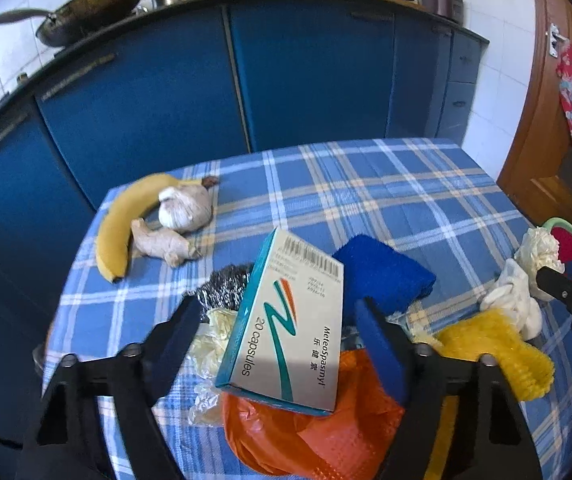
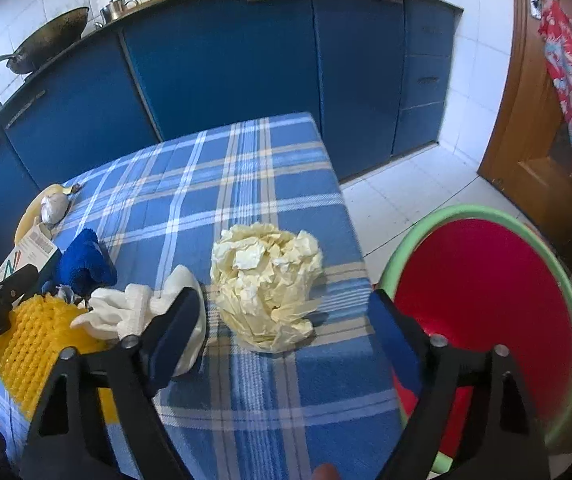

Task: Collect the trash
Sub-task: 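Grasp the teal medicine box with the left tool while the right tool grasps crumpled paper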

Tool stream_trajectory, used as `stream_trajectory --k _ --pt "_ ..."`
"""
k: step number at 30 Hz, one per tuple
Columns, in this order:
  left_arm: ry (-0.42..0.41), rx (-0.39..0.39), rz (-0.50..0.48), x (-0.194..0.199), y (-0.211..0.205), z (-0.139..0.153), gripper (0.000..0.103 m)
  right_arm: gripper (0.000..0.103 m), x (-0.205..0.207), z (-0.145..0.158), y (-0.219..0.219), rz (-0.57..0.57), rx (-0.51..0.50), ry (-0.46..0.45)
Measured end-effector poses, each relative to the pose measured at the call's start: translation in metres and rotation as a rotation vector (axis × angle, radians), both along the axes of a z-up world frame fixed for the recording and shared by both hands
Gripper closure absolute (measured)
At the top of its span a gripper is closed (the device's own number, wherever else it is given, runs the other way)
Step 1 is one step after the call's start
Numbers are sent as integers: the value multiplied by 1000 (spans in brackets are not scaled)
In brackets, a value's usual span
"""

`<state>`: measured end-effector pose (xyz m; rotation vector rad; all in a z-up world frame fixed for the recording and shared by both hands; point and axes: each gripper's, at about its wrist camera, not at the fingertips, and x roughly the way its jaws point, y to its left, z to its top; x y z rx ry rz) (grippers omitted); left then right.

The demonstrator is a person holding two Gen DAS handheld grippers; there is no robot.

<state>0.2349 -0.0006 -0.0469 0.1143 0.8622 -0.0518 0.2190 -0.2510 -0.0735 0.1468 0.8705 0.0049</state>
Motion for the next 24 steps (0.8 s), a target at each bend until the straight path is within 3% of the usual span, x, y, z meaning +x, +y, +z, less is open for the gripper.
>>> stream_trajectory --k 3,5,6,9,12,24 --pt "11 -17 -7 1 2 -4 44 24 2 -4 1 15 11 7" --pt "8 -24 -8 0 2 -4 44 40 3 -5 2 24 18 10" --pt "7 -28 -8 -1 2 -3 47 43 3 -6 3 27 20 16" --pt "7 -72 -14 -3 7 0 73 54 4 -9 4 47 43 32" --pt "6 -114 -8 -6 13 3 84 61 3 -7 6 57 44 21" --pt "-65 -180 -1 -32 27 32 84 64 -28 24 10 78 59 -70"
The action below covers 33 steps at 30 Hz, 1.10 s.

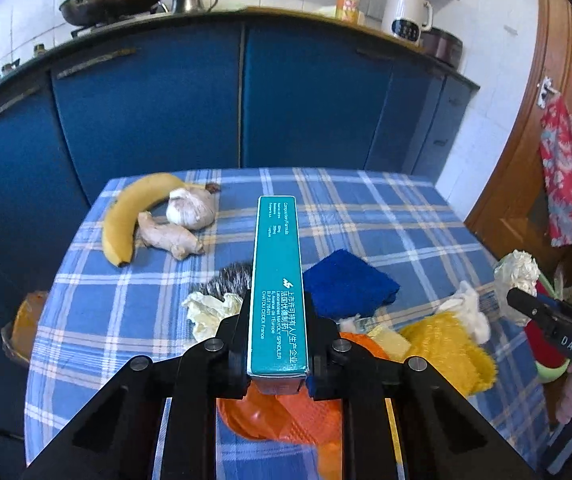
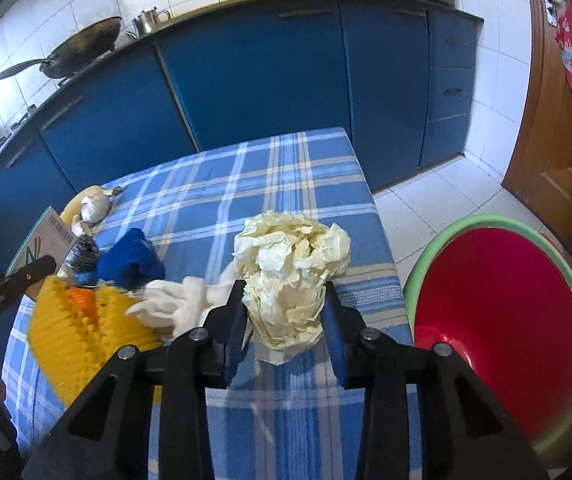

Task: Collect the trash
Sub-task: 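Carry both items to the red bin and open both tools to drop them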

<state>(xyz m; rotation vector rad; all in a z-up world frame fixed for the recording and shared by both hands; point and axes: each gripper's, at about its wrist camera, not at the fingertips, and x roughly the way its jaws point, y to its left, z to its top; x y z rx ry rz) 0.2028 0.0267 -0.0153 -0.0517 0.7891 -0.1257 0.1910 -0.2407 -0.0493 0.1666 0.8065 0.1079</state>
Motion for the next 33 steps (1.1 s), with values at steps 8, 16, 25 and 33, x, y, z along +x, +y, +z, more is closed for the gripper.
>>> stream_trajectory --k 8,16,25,33 --pt "-69 -28 -28 -27 -7 34 84 64 -30 25 3 9 -3 -62" --pt "-108 -52 -102 -46 -38 56 84 64 -66 49 -9 -9 -7 -112" --pt "-111 -72 -208 -56 -95 63 84 64 -96 58 -48 -87 -5 -131" --pt "-67 -76 -319 -51 -160 50 84 64 -111 44 -99 -183 22 -100"
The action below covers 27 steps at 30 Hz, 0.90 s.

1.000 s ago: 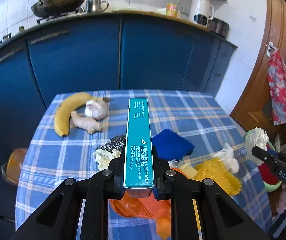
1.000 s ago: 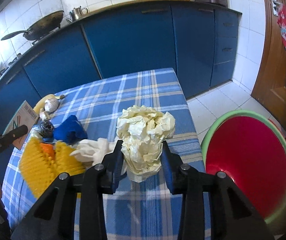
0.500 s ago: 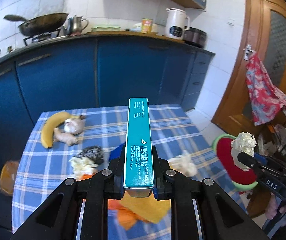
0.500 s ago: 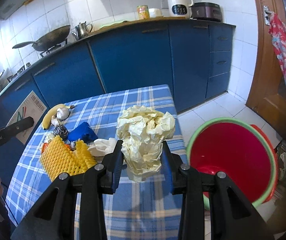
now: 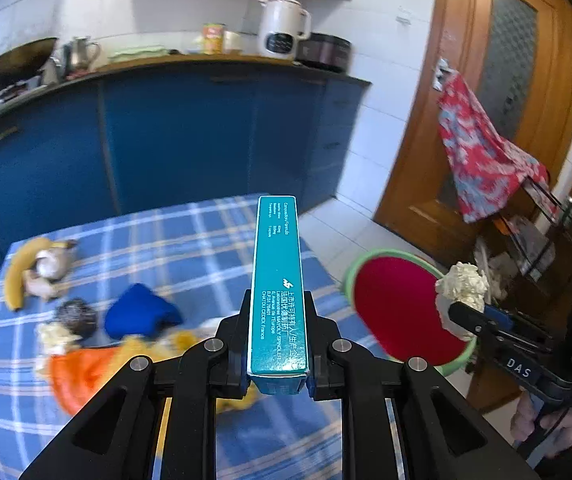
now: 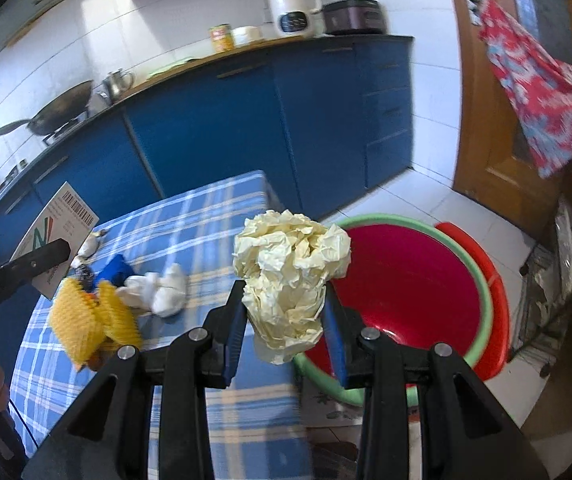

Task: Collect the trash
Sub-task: 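Carry both items to the red bin and open both tools to drop them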

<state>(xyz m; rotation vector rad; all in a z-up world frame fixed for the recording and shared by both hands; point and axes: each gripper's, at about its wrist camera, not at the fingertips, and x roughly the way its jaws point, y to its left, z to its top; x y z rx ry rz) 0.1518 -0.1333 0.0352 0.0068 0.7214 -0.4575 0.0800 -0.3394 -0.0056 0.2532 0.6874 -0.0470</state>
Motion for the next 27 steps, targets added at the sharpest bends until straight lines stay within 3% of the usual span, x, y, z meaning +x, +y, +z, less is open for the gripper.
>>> stream_trajectory --k 20,21,24,27 --pt "180 61 -225 21 -131 -67 83 60 3 -67 -97 -146 121 139" --pt "189 59 -231 22 -135 -68 78 60 3 -70 -101 -149 128 145" --pt "186 62 -230 22 -142 -68 50 56 4 -73 -107 -154 133 156" --pt "164 76 -236 20 -148 -66 49 49 2 -72 -112 -161 135 151"
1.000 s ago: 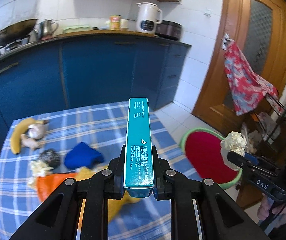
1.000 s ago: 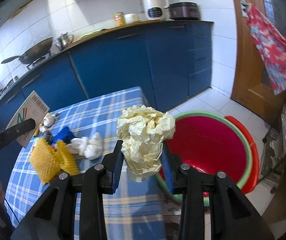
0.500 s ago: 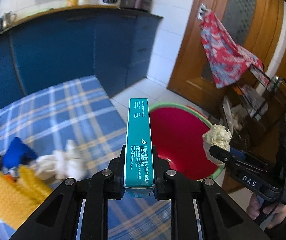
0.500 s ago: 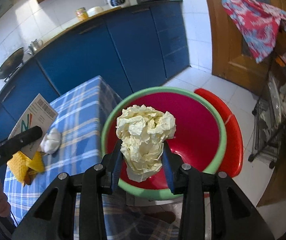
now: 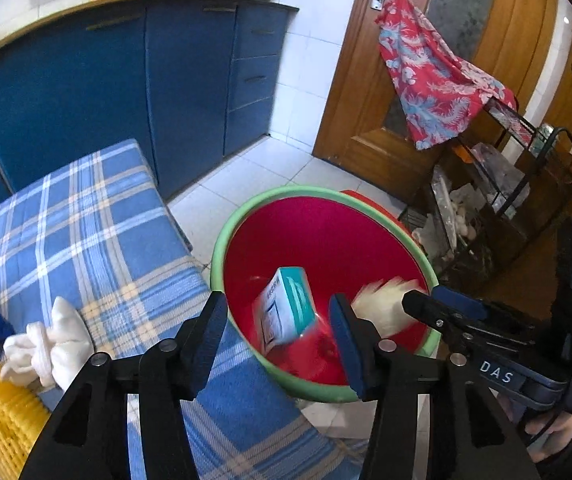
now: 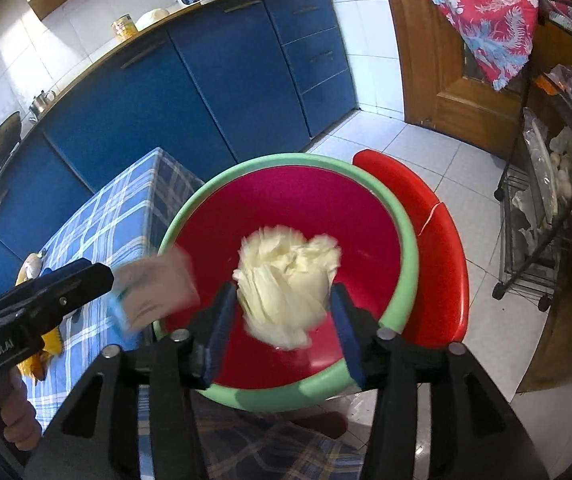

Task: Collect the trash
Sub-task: 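Carry both items to the red bin and open both tools to drop them, then move both tools back over the table toward the yellow foam nets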

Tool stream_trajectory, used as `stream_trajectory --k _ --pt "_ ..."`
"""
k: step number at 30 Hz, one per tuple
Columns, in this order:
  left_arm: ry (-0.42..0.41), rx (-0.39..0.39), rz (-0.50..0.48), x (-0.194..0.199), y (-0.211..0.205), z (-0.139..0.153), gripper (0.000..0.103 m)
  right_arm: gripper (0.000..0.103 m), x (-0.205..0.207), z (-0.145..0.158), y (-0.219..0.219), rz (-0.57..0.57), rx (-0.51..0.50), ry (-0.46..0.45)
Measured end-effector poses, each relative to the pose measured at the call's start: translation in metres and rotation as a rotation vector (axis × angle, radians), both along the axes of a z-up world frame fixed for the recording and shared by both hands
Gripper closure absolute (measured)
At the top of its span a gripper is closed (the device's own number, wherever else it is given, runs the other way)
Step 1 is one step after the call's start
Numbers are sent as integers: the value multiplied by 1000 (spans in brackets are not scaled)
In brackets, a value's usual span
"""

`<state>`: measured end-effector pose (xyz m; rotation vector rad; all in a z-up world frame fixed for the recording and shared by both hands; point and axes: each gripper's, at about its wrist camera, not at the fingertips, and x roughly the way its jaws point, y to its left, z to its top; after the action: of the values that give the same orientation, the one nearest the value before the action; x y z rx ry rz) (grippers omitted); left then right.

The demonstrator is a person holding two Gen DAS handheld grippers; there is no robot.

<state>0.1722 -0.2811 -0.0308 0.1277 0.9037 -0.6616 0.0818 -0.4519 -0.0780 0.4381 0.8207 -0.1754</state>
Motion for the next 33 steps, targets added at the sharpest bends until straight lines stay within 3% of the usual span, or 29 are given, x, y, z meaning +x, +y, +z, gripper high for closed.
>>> stream_trajectory --k 14,21,23,33 --pt "-24 3 68 -6 27 10 43 43 -13 10 9 -15 14 -35" --pt "-45 -2 143 -15 66 19 39 37 -21 21 30 3 19 -66" --pt "-53 1 168 -18 81 22 39 29 -23 24 38 12 21 -74" --pt "-64 22 289 -25 143 22 38 29 -25 33 76 64 16 -90"
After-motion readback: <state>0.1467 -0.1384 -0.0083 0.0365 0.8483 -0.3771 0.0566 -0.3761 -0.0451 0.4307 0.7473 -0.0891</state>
